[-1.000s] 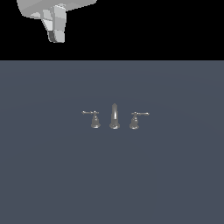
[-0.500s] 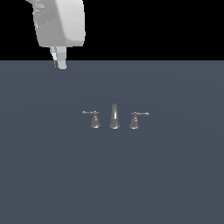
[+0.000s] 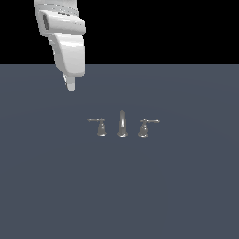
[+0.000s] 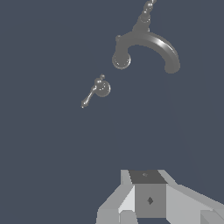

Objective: Turn on the faucet by rotating a designated handle.

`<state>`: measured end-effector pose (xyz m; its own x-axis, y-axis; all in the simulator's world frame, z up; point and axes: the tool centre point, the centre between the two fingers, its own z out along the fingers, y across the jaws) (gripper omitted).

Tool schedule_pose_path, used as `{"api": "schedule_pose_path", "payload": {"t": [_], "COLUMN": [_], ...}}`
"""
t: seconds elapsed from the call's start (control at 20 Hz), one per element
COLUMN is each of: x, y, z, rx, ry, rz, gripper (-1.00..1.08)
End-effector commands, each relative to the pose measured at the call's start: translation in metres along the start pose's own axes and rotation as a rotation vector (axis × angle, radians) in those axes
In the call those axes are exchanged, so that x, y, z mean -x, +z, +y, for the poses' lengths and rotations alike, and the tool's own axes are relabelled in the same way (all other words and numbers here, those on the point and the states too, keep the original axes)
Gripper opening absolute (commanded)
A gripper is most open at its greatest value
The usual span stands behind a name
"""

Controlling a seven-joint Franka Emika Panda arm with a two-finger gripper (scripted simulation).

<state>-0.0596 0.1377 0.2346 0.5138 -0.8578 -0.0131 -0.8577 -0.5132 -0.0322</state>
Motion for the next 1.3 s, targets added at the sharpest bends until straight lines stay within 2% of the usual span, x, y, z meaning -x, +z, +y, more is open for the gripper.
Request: {"api": "schedule_pose_path", "payload": {"t": [0.0, 0.8, 1.25], "x": [-0.004, -0.053, -0.085], "y": [0.012, 0.101, 0.143], "z": [-0.01, -0.07, -0.094], "rx": [0.001, 0.018, 0.025], "ry": [0.044, 0.367, 0.527], "rz": [0.002, 0.018, 0.024], "gripper": [-1.0, -1.0, -1.0]}}
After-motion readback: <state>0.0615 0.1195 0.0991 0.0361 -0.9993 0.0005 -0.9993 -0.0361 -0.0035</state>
